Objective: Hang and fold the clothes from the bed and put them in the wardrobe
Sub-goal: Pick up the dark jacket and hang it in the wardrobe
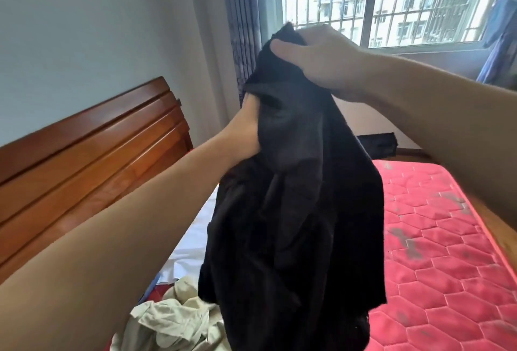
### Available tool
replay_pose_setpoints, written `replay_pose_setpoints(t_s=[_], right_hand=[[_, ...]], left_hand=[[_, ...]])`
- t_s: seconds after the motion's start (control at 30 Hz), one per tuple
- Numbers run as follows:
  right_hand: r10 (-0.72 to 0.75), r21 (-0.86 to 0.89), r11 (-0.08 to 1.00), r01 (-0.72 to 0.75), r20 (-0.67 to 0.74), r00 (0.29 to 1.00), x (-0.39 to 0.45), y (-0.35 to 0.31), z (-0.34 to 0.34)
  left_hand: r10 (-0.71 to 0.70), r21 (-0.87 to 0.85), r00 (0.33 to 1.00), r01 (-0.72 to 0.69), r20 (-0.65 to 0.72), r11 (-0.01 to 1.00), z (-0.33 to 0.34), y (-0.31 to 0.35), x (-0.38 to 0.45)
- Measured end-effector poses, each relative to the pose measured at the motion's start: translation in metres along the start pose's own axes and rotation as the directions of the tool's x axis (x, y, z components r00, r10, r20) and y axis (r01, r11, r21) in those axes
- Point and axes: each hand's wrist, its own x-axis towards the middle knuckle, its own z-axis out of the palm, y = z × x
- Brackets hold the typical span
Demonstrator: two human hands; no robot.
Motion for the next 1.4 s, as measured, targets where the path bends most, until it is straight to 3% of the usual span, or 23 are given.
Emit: replay_pose_setpoints(t_s=[0.07,0.17,0.23,0.3,0.33,0.4,0.5,0.6,0.7,0.73,0.8,0.87,0.9,0.97,1.03,1.1,1.17,1.23,1.33,1.4], right_hand=[[-0.033,-0.017,0.999,0.034,0.055,0.998,-0.003,-0.007,-0.001],[-0.037,-0.016,0.999,0.037,0.013,0.999,-0.007,0.001,-0.002],[-0.035,-0.065,0.997,0.029,-0.096,0.995,-0.010,0.021,0.001],[-0.103,-0.132,0.989,0.067,-0.291,0.951,-0.021,0.054,0.002],[-0.112,-0.174,0.984,0.049,-0.375,0.920,-0.033,0.073,0.003],[0.011,-0.154,0.985,-0.082,-0.413,0.911,-0.065,0.113,0.013],[0.270,0.032,0.962,-0.269,-0.226,0.936,-0.103,0.160,0.038],[0.229,-0.027,0.969,-0.246,-0.280,0.932,-0.108,0.175,0.043],[0.108,-0.067,0.986,-0.155,-0.459,0.882,-0.094,0.160,0.024],[0.073,-0.056,0.992,-0.115,-0.494,0.866,-0.086,0.151,0.015],[0.025,-0.014,0.999,-0.037,-0.496,0.868,-0.070,0.128,-0.001],[-0.030,-0.029,0.999,0.019,-0.449,0.893,-0.057,0.099,-0.013],[-0.061,-0.046,0.998,0.046,-0.406,0.912,-0.052,0.085,-0.018],[-0.082,-0.028,0.997,0.077,-0.299,0.951,-0.046,0.061,-0.023],[-0.015,0.127,0.991,0.044,-0.217,0.976,-0.047,0.043,-0.025],[0.021,0.280,0.960,0.020,-0.144,0.989,-0.051,0.027,-0.023],[-0.021,0.295,0.955,0.039,-0.064,0.998,-0.057,0.013,-0.020],[-0.086,0.250,0.964,0.095,-0.046,0.995,-0.063,-0.003,-0.022],[-0.266,-0.008,0.964,0.267,-0.107,0.958,-0.067,-0.013,-0.032],[-0.336,-0.137,0.939,0.314,-0.193,0.922,-0.074,-0.002,-0.021]], left_hand=[[-0.034,-0.035,0.997,0.031,-0.066,0.999,0.008,0.010,0.008],[0.035,-0.036,0.994,-0.039,-0.100,0.999,0.022,0.020,0.006],[-0.028,-0.194,0.992,0.004,-0.122,0.981,0.034,0.027,0.002],[-0.133,-0.423,0.973,0.042,-0.188,0.905,0.041,0.027,0.005],[-0.148,-0.412,0.961,0.039,-0.235,0.910,0.042,0.023,0.010],[-0.232,-0.515,0.935,0.065,-0.269,0.855,0.042,0.023,0.015],[-0.384,-0.625,0.898,0.175,-0.216,0.761,0.043,0.026,0.022],[-0.209,-0.338,0.905,0.078,-0.370,0.938,0.039,0.016,0.023],[-0.063,0.004,0.947,0.068,-0.314,0.998,0.019,0.005,0.012],[-0.075,0.077,0.967,0.096,-0.242,0.992,0.012,0.000,0.007],[-0.256,0.190,0.967,0.255,-0.021,0.948,0.001,-0.007,-0.005],[-0.450,0.356,0.877,0.371,0.171,0.858,-0.006,-0.006,-0.019],[-0.475,0.417,0.860,0.368,0.187,0.831,-0.009,-0.002,-0.023],[-0.357,0.377,0.926,0.288,0.124,0.880,-0.014,0.013,-0.026],[-0.170,0.208,0.983,0.153,0.063,0.966,-0.015,0.035,-0.028],[-0.078,0.111,0.993,0.068,0.088,0.992,-0.005,0.059,-0.035],[-0.073,0.041,0.993,0.070,0.091,0.997,0.009,0.074,-0.042],[-0.067,-0.012,0.997,0.067,-0.022,0.998,0.019,0.078,-0.047],[-0.100,-0.100,0.958,0.076,-0.267,0.992,0.007,0.087,-0.054],[-0.138,-0.102,0.924,0.108,-0.358,0.989,-0.014,0.098,-0.060]])
